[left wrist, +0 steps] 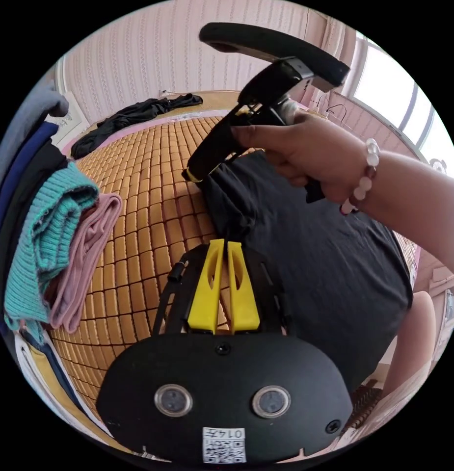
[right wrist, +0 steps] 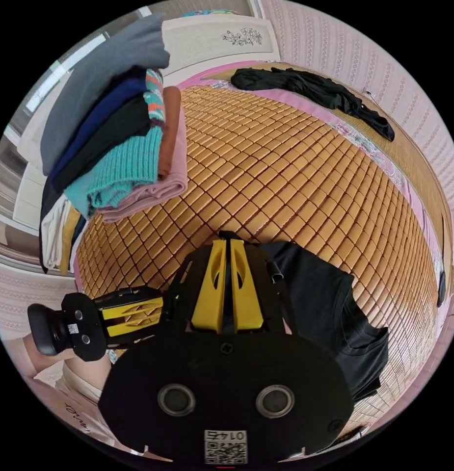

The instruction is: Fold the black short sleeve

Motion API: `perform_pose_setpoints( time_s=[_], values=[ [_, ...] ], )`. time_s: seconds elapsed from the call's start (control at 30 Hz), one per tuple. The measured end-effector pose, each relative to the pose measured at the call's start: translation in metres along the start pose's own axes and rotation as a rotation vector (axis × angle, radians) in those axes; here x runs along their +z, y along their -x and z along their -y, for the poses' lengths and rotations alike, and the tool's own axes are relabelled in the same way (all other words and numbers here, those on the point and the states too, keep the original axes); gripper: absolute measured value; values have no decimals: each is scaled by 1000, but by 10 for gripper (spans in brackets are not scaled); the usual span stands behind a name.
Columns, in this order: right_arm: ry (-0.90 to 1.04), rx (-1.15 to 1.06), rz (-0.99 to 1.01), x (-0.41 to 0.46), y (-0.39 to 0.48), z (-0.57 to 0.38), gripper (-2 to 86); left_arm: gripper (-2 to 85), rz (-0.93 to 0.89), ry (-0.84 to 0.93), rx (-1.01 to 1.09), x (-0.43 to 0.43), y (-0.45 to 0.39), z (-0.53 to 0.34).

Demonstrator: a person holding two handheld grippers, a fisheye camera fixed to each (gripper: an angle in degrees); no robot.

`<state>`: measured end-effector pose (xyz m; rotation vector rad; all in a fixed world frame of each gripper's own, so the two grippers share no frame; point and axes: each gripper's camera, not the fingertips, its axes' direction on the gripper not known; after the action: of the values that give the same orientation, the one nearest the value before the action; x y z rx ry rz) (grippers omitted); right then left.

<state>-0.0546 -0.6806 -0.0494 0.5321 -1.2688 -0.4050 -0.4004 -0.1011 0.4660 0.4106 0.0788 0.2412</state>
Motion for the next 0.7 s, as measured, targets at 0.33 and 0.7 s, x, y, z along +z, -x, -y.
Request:
perform_pose_setpoints(
  time_s=[0.33, 0.7],
  values=[
    [-49, 212, 12, -68, -109, -131, 15, 50, -93, -220, 106, -41, -40, -34],
    [-14, 12, -134, -61, -79, -72, 62, 60, -80, 9, 191, 19, -83, 8]
  ],
)
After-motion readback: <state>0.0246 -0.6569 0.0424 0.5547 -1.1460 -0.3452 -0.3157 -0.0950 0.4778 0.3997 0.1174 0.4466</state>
